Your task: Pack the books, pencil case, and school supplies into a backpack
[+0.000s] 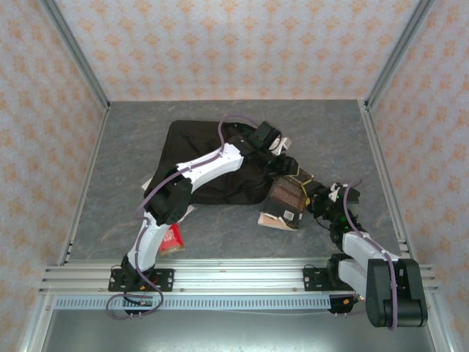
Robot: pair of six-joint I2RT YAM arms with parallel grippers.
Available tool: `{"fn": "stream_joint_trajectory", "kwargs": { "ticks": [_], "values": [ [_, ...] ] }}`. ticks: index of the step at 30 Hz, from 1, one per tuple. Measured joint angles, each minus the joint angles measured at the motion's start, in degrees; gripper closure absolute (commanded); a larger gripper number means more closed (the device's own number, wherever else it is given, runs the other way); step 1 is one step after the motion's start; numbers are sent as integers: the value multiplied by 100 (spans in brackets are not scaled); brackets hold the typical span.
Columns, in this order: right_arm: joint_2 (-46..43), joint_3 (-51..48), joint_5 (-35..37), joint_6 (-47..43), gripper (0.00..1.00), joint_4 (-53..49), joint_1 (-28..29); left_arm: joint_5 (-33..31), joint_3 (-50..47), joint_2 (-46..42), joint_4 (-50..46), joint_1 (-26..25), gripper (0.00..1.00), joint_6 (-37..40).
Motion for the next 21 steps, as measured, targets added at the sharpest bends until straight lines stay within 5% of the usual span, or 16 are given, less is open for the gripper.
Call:
{"fn": "stream_joint_trajectory", "kwargs": {
  "ticks": [4,21],
  "values": [
    [-76,46,129,-184,100,-328,2,-146,7,-9,-111,0,35,92],
    [-2433,1091,1309,-879,100,-3246,155,-1814,236,-1443,-1982,90,15,820]
  ]
}}
